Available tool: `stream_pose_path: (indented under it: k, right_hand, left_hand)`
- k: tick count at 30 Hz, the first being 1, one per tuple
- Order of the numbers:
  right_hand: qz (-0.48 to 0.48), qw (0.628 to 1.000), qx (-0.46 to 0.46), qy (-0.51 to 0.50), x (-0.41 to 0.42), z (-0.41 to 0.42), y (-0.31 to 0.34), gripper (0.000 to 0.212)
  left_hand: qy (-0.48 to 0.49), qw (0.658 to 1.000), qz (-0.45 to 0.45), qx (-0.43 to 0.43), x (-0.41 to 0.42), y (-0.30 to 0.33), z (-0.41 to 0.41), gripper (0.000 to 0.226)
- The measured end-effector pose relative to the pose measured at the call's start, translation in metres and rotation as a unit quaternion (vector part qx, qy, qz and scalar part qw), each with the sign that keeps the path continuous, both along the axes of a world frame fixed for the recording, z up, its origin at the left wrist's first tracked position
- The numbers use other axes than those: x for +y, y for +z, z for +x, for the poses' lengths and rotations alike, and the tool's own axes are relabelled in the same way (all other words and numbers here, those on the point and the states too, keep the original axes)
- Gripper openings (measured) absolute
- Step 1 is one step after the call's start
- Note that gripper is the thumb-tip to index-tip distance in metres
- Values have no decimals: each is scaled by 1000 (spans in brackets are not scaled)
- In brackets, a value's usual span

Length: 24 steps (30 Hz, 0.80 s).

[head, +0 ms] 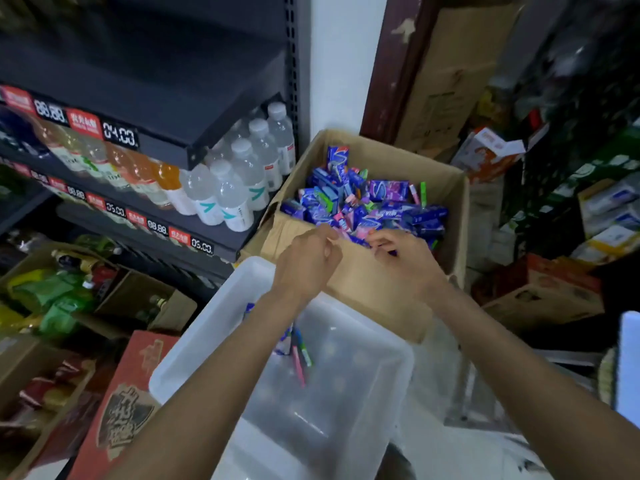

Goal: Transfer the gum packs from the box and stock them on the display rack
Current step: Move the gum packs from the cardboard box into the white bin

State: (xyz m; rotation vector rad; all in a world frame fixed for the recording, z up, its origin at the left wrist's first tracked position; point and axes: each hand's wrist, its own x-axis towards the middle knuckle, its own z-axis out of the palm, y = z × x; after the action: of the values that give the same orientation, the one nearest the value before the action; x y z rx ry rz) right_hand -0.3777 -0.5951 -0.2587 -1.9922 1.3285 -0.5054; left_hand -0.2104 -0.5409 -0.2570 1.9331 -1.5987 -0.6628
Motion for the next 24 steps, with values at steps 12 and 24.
stream_pose_path:
  k: [12,24]
  right_hand:
    - [26,993,114,34,-198,-60,-35,40]
    - [17,961,256,106,-267,-33,-101,54]
  left_hand:
    - [-26,971,88,-221,-189,-39,-66,44]
    - [-125,877,131,-444,-254,-68,-47,53]
